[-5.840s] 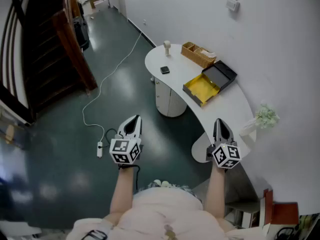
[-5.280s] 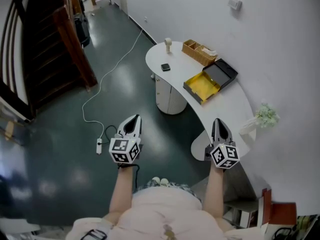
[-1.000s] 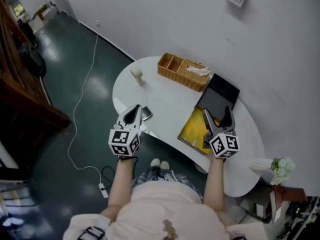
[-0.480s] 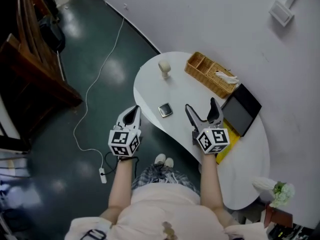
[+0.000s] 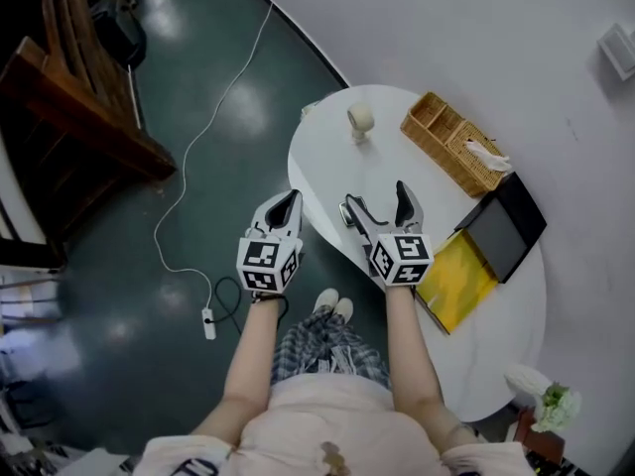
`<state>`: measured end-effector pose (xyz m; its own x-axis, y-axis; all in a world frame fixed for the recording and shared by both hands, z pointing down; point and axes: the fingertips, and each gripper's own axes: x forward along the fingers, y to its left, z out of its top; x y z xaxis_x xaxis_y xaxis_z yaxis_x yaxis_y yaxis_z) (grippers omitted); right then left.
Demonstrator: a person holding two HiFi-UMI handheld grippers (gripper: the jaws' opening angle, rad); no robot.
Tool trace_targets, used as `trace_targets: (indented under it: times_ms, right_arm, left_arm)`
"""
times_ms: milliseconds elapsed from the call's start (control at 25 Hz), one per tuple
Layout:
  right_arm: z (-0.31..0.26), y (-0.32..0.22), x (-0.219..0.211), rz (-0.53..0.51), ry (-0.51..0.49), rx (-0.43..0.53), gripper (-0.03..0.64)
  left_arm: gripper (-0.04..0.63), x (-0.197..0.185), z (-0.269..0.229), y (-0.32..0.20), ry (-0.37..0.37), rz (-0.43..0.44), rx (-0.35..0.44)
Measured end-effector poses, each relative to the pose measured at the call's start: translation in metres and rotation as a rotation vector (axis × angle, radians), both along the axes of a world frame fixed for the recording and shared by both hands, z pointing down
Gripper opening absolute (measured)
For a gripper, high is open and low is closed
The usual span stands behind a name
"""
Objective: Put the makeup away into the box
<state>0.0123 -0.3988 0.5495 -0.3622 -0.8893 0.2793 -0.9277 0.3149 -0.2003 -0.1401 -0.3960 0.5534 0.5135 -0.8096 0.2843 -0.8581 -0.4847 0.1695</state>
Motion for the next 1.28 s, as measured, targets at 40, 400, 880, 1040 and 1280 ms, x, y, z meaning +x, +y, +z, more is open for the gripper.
trace_targets:
  times_ms: [40,400,880,1040,1280]
  right_arm:
    - [0.012,-0.003,-0.004,-0.003,0.017,-0.028,0.492]
    - [0.114,-0.001,-0.029,-0.07,0.206,-0.305,0.476]
    - [0.169,0.017,-0.034,-0.091,0.336,-0.51,0.397]
    - [0.172,0.019,-0.033,-0.072,0.334,-0.53,0.334]
    - [0.143,0.013,-0.026,-0.013,0.289,-0.446,0.331]
  left_arm:
    - [0.028,0.001,0.006,-0.002,0.004,-0.001,-0.01]
    - [0.028,0.0,0.052,0.001,0.024,0.0,-0.1]
    - [0.028,-0.012,0.068,0.005,0.034,-0.003,-0.137]
    - [0.028,-0.016,0.068,0.007,0.036,-0.006,-0.14]
    - [0.028,-0.014,0.06,0.008,0.039,0.008,-0.127]
